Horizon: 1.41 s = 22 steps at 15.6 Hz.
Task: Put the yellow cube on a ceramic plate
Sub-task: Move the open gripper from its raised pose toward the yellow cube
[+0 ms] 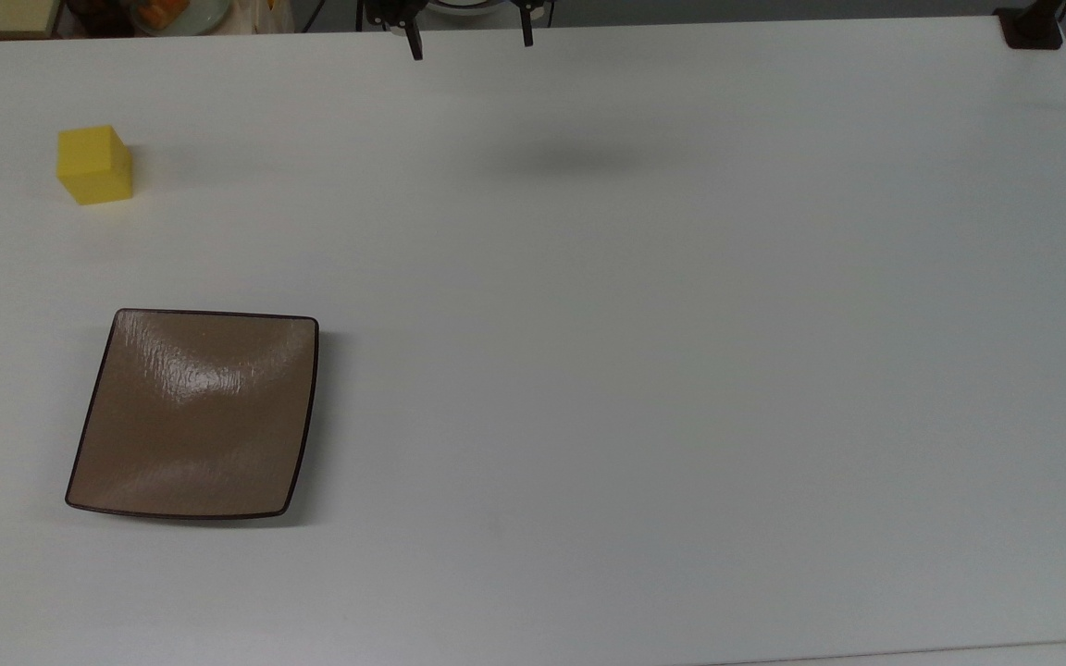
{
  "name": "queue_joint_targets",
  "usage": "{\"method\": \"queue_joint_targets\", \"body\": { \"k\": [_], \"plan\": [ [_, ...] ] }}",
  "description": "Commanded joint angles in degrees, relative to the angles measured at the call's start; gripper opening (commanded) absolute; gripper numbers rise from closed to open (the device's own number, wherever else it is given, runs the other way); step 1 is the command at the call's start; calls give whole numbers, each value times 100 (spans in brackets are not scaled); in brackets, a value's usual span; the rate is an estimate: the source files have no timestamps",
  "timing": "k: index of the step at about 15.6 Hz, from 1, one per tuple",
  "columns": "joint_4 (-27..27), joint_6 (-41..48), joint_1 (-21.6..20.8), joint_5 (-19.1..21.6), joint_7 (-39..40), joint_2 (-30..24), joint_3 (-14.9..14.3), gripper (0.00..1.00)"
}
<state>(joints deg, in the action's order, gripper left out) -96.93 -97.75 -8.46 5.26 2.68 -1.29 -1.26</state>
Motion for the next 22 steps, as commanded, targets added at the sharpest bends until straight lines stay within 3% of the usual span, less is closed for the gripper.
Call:
{"method": "queue_joint_targets", "body": {
  "k": [1,13,18,22],
  "plan": [
    [-72,-130,29,-42,-109,-99,-14,100],
    [-1,-8,134,-60,-118,-3,-58,100],
    [411,431,494,-51,-48,24,-59,100],
    [561,476,521,-252,-65,76,-50,100]
  ]
}}
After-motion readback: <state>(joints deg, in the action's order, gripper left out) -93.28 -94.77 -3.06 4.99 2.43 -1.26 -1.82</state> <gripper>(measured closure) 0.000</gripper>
